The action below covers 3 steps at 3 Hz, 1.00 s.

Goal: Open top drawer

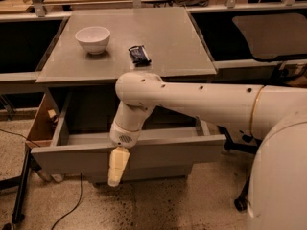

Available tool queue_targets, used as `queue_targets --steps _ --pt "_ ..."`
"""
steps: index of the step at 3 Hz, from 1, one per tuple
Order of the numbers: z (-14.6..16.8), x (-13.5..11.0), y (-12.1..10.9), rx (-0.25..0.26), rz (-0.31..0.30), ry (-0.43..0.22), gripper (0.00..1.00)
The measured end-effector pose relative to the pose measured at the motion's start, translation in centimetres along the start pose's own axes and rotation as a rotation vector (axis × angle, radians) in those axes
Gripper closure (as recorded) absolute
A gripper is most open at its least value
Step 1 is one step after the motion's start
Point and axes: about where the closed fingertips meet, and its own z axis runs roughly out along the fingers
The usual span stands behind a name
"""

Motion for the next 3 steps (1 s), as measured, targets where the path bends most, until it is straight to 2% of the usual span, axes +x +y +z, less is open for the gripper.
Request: queue_targets --steps 1,2,3 --pt "0.6 0.5 1.1 -0.013 0.015 0.004 0.0" --pt "2.3 1.9 3.4 -0.036 0.059 0.008 0.0" --pt "2.4 2.0 3.4 -0.039 0.064 0.008 0.0"
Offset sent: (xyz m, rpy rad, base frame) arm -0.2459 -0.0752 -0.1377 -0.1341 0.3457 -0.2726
